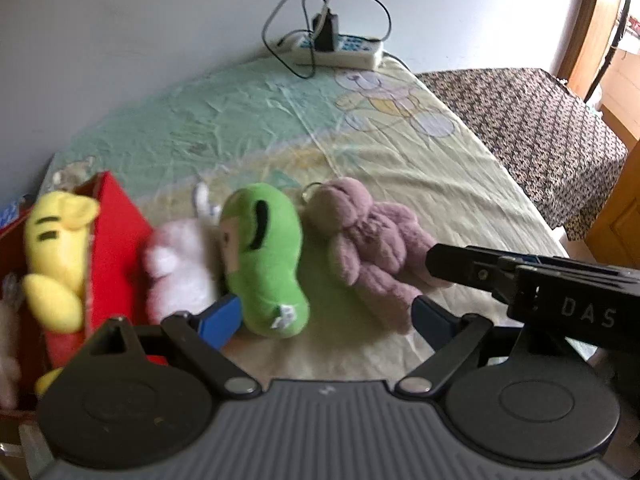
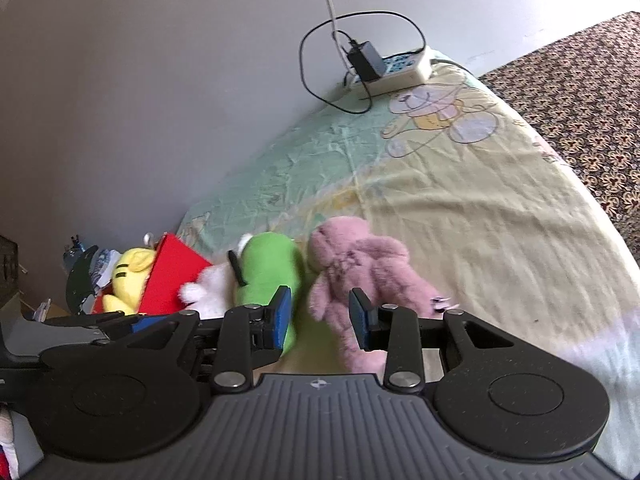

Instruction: Organize objects

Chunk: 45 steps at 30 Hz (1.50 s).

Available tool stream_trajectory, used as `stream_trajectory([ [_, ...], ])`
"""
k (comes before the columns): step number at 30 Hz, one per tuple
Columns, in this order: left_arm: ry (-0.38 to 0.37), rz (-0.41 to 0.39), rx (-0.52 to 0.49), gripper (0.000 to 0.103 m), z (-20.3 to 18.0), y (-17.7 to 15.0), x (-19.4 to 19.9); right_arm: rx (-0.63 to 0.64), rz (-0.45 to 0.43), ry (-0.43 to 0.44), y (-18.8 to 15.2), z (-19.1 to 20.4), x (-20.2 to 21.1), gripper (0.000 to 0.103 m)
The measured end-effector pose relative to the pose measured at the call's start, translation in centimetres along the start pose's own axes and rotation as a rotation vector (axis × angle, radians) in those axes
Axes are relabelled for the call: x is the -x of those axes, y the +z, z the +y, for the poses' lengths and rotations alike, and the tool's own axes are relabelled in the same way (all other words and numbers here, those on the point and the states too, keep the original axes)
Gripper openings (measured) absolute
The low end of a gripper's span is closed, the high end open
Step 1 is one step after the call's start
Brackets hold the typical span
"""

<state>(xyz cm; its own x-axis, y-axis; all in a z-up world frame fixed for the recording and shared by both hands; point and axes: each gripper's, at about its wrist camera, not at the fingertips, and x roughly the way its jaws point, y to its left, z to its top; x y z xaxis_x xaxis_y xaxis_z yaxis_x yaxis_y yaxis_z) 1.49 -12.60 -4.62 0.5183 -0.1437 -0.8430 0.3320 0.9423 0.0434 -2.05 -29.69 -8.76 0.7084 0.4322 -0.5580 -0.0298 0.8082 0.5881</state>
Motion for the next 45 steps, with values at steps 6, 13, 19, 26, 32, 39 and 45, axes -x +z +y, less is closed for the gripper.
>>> stream_trajectory([
  [6, -0.032, 0.033, -0.008, 0.093, -0.7, 0.7, -2.4, -0.012, 0.023, -0.031, 0.5, -1.7, -1.0, 0.036],
  [13, -0.076, 0.075, -0.008, 0.091, -1.1, 0.0, -5.7, -0.02, 0.071, -0.069, 0.7, -3.4, -3.3, 0.036],
  [19, -0.143, 0.071, 0.016, 0.091, -0.9, 0.1, -6.9, 0.005, 0.08, -0.093, 1.4, -4.0, -5.0, 0.044],
  [26, -0.207, 0.074, -0.004, 0.091, -2.0, 0.5, -8.6, 0.016, 0.14, -0.086, 1.7, -4.8, -7.2, 0.044],
  [32, -0.211, 0.117, 0.013, 0.085, -1.5, 0.7, -10.2, -0.002, 0.165, -0.057, 1.6, -5.3, -7.5, 0.033],
  [39, -0.239, 0.13, -0.024, 0.075, -2.0, 0.4, -10.1, 0.003, 0.171, -0.042, 1.3, -5.1, -6.1, 0.028],
  [45, -0.242, 0.133, -0.091, 0.075, -3.4, -0.8, -9.3, 0.028, 0.18, -0.035, 0.0, -4.2, -3.8, 0.025],
])
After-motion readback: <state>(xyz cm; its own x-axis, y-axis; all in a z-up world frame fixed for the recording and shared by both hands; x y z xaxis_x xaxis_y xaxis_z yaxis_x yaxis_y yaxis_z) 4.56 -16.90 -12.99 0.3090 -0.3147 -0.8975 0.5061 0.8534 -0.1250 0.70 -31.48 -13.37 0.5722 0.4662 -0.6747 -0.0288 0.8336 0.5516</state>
